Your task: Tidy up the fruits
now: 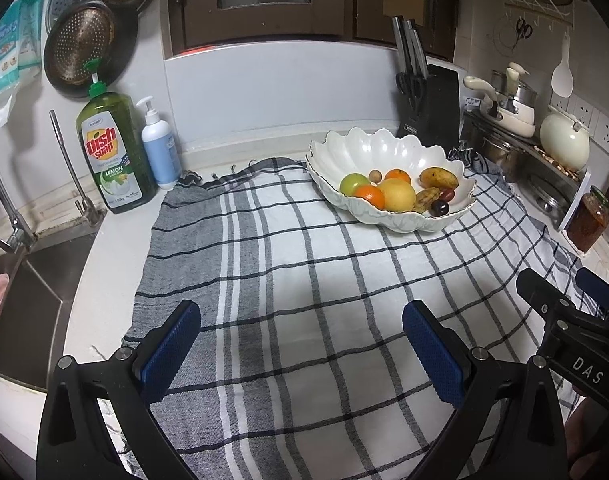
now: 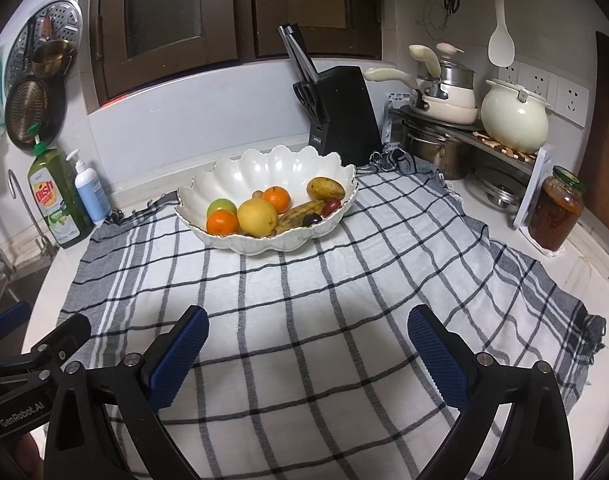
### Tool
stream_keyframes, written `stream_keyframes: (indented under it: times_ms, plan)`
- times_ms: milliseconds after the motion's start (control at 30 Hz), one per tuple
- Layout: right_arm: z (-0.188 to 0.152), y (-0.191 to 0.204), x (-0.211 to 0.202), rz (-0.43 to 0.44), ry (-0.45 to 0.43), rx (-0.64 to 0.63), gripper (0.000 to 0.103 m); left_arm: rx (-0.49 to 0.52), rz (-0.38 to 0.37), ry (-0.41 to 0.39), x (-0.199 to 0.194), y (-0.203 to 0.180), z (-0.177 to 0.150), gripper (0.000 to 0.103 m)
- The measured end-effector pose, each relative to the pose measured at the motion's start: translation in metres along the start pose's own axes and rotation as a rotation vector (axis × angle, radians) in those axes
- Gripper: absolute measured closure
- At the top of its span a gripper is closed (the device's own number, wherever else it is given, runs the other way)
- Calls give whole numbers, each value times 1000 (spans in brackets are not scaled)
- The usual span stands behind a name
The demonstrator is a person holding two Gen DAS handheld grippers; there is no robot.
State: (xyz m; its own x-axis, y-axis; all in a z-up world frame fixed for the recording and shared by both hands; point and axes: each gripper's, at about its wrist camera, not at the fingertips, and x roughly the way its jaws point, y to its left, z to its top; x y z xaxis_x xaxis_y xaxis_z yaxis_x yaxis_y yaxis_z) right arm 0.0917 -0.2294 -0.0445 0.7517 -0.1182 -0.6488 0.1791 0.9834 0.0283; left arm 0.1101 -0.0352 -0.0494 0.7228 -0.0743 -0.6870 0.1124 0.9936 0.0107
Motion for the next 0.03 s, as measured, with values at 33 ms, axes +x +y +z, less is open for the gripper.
stream_keyframes:
  times_ms: [33]
  plan:
    - [0,3,0,0,1,0,2,0,-1,0,0,0,0,0]
